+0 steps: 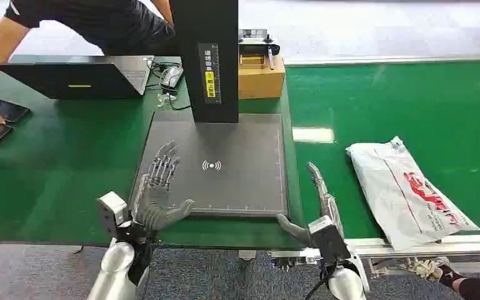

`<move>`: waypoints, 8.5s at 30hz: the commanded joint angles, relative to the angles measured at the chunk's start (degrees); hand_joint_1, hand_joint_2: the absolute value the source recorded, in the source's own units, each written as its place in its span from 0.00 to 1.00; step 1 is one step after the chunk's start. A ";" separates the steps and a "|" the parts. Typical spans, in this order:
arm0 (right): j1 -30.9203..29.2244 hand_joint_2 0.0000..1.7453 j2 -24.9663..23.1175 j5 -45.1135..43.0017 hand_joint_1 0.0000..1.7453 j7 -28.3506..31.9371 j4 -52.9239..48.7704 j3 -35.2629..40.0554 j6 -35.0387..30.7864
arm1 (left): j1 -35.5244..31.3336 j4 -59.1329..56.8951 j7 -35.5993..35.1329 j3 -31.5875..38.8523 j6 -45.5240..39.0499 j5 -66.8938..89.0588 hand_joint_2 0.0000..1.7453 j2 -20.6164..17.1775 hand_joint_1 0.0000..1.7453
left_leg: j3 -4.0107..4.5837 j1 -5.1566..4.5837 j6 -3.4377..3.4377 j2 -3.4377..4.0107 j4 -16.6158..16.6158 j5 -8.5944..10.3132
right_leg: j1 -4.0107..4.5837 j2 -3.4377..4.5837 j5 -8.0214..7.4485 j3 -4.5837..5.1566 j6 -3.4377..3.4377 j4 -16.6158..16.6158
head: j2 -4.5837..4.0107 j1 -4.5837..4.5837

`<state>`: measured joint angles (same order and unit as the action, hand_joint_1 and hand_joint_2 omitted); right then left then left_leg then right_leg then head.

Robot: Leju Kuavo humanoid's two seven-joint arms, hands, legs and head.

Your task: Moved the parcel from conveyor to table for the left to box.

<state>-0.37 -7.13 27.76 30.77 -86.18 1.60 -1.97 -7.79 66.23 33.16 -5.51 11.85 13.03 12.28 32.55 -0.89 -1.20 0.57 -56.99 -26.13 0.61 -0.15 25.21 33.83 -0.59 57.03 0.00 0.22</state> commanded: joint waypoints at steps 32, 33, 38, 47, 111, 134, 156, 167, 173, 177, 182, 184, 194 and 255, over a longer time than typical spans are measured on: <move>-15.69 1.00 9.82 20.11 0.00 -7.00 11.26 -9.99 -14.29 | -1.70 -2.24 1.49 -1.13 0.44 -1.18 1.00 -1.62 0.00 | -0.32 -0.02 0.21 -0.05 0.19 0.03 | -0.08 0.03 -0.04 -0.31 0.19 -0.18 | 0.00 -0.02; -15.69 1.00 9.82 20.11 0.00 -7.00 11.26 -9.99 -14.29 | -1.70 -2.24 1.49 -1.13 0.44 -1.18 1.00 -1.62 0.00 | -0.14 -0.02 0.11 -0.07 0.07 0.03 | -0.06 -0.02 -0.03 -0.15 0.13 -0.08 | 0.00 -0.02; -19.66 1.00 10.96 26.76 0.00 -16.03 18.02 -13.32 -15.65 | 0.26 -0.77 1.49 -0.64 -0.58 -1.26 1.00 -1.88 0.00 | -0.19 -0.04 0.10 0.02 0.08 0.02 | -0.06 0.08 -0.04 -0.15 0.16 -0.09 | 0.00 0.00; -23.05 1.00 12.90 35.76 0.00 -27.58 31.71 -21.53 -10.86 | 0.28 -0.71 1.16 0.47 -1.26 -0.77 1.00 -0.88 0.00 | -0.17 -0.01 0.07 -0.12 0.07 0.03 | -0.05 -0.07 -0.05 -0.23 0.20 -0.13 | 0.00 -0.02; -9.77 1.00 4.00 38.68 1.00 -25.84 9.01 -9.59 -28.63 | 0.06 0.20 0.06 0.62 -0.56 -0.62 1.00 0.27 0.00 | -0.32 -0.03 0.09 -0.10 0.04 -0.02 | -0.05 -0.06 0.03 -0.32 0.16 -0.03 | 0.00 0.00; -15.81 1.00 7.68 44.17 1.00 -16.97 7.01 5.46 -36.88 | -1.52 -1.87 1.93 -2.12 -0.68 -2.03 1.00 -1.64 0.00 | -0.16 -0.06 0.08 0.03 0.04 0.01 | -0.09 0.06 -0.02 -0.13 0.17 -0.01 | 0.00 0.00; -30.82 1.00 7.18 50.99 1.00 -19.37 35.41 46.57 -31.83 | -6.73 -7.81 4.49 -3.45 -1.88 -4.91 1.00 -2.53 0.00 | -0.24 -0.02 0.08 0.05 0.11 0.05 | -0.05 0.07 -0.05 -0.22 0.16 -0.05 | 0.00 0.00; -39.58 1.00 8.45 55.89 1.00 -25.72 54.92 49.08 -37.10 | -7.19 -10.24 5.46 -4.32 -1.37 -4.63 1.00 -2.33 0.00 | -0.23 -0.05 0.03 -0.13 0.07 0.09 | -0.07 -0.11 -0.04 -0.25 0.18 -0.03 | 0.00 0.00; -41.02 1.00 11.04 56.26 1.00 -27.32 52.10 46.78 -38.03 | -7.51 -10.76 5.86 -4.65 -1.59 -4.85 1.00 -2.13 0.00 | -0.21 -0.06 -0.01 -0.23 0.02 0.12 | -0.09 -0.21 -0.04 -0.24 0.19 -0.01 | 0.00 0.00; -39.32 1.00 12.46 56.41 1.00 -25.38 45.11 43.15 -38.03 | -8.13 -11.25 5.80 -4.91 -1.69 -5.16 1.00 -2.03 0.00 | -0.21 -0.05 0.01 -0.23 0.02 0.13 | -0.08 -0.20 -0.05 -0.25 0.23 -0.02 | 0.00 -0.02; -38.56 1.00 10.82 50.42 0.17 -18.41 44.21 39.64 -38.03 | -9.21 -11.58 5.48 -4.99 -1.64 -5.46 1.00 -1.87 0.00 | -0.24 -0.05 0.04 -0.22 0.04 0.12 | -0.09 -0.18 -0.03 -0.27 0.23 -0.03 | 0.00 0.00; -37.82 1.00 10.22 47.59 0.00 -14.24 44.29 37.81 -38.03 | -9.48 -11.57 5.21 -5.09 -1.65 -5.56 1.00 -1.99 0.00 | -0.16 -0.06 -0.04 -0.16 -0.02 0.11 | -0.08 -0.16 -0.04 -0.18 0.19 0.01 | 0.00 0.00; -34.16 1.00 11.04 8.24 0.00 9.23 39.83 36.92 -24.60 | -7.42 -9.61 5.22 -5.19 -2.36 -6.88 1.00 -3.35 0.00 | -0.27 -0.03 0.03 -0.13 0.07 0.10 | -0.06 -0.09 -0.05 -0.29 0.22 -0.07 | 0.00 0.00; 1.54 1.00 -1.06 -11.70 0.00 -0.21 -9.73 -13.77 -3.59 | -28.03 -35.82 -15.62 -19.96 -19.47 31.48 1.00 3.08 0.00 | -0.26 -0.02 0.06 -0.40 0.05 0.07 | -0.07 -0.34 0.02 -0.34 0.25 -0.10 | 0.00 0.00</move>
<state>1.67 -5.51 14.73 31.23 -96.39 -8.31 -6.97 -23.65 50.70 27.32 -20.26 -9.31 38.10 13.49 32.47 -0.97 -1.34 0.46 -57.01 -26.06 0.53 -0.27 25.16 33.74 -0.44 57.02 0.00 0.22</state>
